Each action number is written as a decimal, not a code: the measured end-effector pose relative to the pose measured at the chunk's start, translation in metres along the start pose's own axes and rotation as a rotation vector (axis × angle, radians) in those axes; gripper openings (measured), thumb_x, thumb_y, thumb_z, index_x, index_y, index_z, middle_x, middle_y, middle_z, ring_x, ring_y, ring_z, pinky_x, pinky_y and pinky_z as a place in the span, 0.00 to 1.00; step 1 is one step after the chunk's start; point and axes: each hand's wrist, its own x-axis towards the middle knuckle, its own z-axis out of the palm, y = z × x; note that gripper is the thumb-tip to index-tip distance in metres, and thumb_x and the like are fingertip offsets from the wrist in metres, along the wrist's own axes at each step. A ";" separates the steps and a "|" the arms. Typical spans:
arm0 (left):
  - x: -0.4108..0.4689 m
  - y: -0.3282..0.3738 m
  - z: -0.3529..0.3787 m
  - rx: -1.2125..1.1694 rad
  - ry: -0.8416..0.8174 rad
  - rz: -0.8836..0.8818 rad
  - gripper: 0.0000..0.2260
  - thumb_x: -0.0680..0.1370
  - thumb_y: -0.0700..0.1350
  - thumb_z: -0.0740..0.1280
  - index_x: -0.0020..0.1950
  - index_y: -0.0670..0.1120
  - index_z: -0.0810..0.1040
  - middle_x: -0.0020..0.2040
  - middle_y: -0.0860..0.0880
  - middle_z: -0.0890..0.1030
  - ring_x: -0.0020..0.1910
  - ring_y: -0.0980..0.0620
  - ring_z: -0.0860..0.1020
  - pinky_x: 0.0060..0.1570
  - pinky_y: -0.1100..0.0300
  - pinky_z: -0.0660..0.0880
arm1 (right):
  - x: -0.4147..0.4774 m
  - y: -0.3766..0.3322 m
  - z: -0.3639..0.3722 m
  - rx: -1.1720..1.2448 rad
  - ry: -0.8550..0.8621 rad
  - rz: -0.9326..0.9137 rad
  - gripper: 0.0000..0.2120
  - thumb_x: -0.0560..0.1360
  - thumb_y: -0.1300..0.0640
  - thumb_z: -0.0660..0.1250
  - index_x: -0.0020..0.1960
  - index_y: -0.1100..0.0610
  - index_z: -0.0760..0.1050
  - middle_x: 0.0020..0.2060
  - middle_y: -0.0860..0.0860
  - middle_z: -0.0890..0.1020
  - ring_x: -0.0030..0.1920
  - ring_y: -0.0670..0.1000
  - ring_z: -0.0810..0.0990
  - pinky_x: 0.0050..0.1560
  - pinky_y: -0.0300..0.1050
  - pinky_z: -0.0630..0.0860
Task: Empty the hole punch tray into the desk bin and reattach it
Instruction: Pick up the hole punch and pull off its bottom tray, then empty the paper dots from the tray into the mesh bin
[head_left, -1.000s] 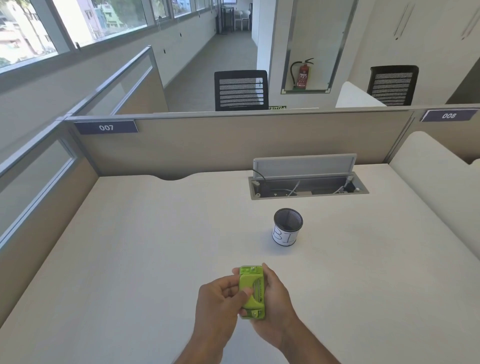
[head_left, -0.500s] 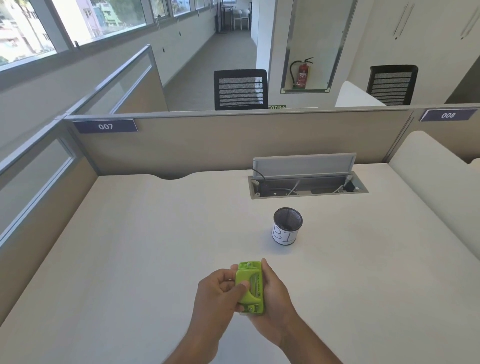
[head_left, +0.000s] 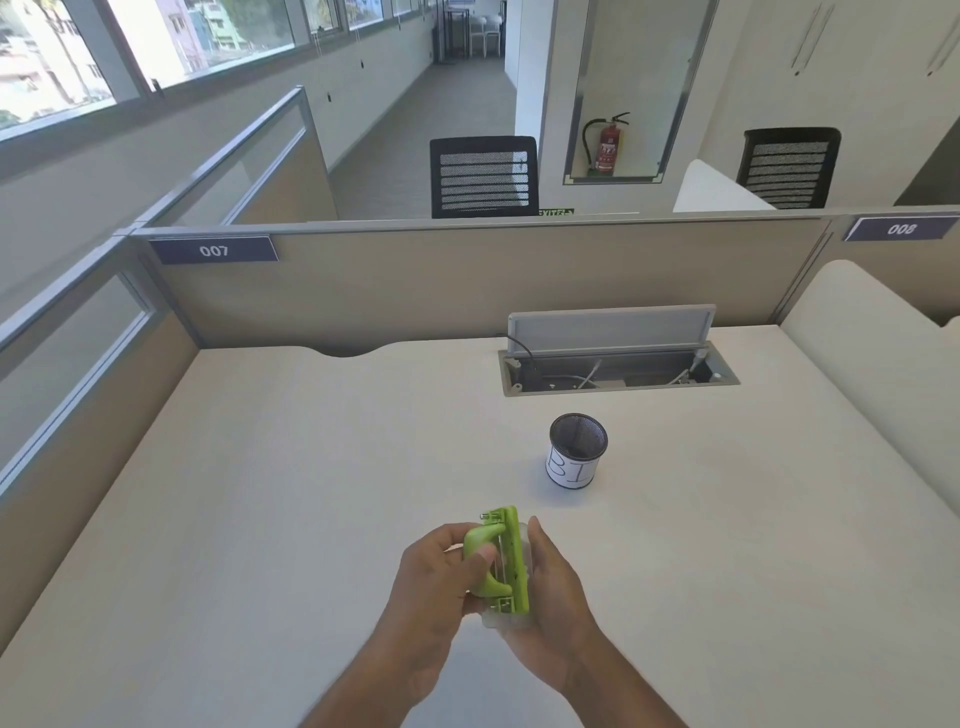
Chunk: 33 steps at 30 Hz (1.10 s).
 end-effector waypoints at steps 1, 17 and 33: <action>0.000 0.001 -0.001 -0.046 -0.021 -0.014 0.08 0.85 0.36 0.67 0.62 0.37 0.83 0.47 0.37 0.88 0.43 0.43 0.83 0.46 0.50 0.84 | 0.000 0.000 0.000 0.002 -0.004 0.000 0.32 0.84 0.36 0.54 0.62 0.59 0.85 0.55 0.62 0.86 0.50 0.59 0.85 0.49 0.52 0.76; 0.008 0.006 -0.029 -0.323 -0.001 -0.068 0.13 0.71 0.49 0.80 0.49 0.45 0.82 0.40 0.48 0.78 0.37 0.50 0.78 0.40 0.53 0.75 | -0.004 -0.009 -0.006 -0.005 0.069 -0.049 0.36 0.86 0.39 0.53 0.69 0.70 0.77 0.41 0.59 0.82 0.37 0.55 0.78 0.39 0.49 0.74; 0.078 -0.051 -0.057 0.470 0.370 0.001 0.17 0.67 0.58 0.75 0.36 0.45 0.77 0.31 0.51 0.77 0.31 0.49 0.75 0.31 0.57 0.75 | -0.004 -0.018 -0.014 0.005 0.087 -0.060 0.33 0.85 0.40 0.54 0.64 0.66 0.82 0.41 0.58 0.84 0.36 0.55 0.79 0.38 0.49 0.76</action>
